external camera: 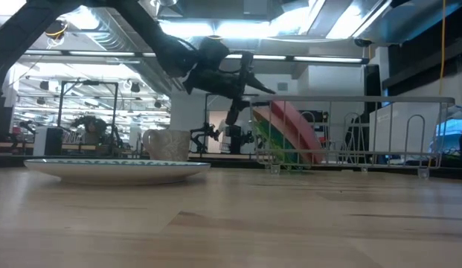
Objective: Sort dishes
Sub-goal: Put the pink plate into the dish rack, then put the white plate into the dish rack
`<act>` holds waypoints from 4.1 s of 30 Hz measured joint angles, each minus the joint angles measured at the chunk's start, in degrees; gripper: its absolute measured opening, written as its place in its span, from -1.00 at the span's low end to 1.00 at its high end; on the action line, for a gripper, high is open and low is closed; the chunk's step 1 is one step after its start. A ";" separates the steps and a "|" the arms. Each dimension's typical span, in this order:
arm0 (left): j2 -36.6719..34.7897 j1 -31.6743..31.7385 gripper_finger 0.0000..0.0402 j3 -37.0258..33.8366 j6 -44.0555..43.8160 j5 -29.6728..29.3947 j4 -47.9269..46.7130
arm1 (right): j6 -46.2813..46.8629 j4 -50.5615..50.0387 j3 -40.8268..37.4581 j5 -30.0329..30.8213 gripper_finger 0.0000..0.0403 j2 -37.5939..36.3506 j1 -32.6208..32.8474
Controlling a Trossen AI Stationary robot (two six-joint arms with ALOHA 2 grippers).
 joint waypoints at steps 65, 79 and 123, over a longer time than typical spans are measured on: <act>-19.74 -66.91 -0.56 -13.56 -3.86 -39.90 -61.17 | 6.99 46.64 -21.77 -24.19 -0.19 14.47 0.07; -19.71 -68.41 -0.10 -16.22 7.93 -42.91 -60.65 | 7.00 48.11 -21.77 -25.95 -0.19 22.80 0.07; -10.54 -69.80 -0.57 -16.17 25.34 -63.38 -60.51 | 6.76 53.81 -21.75 -23.79 -0.19 24.51 0.04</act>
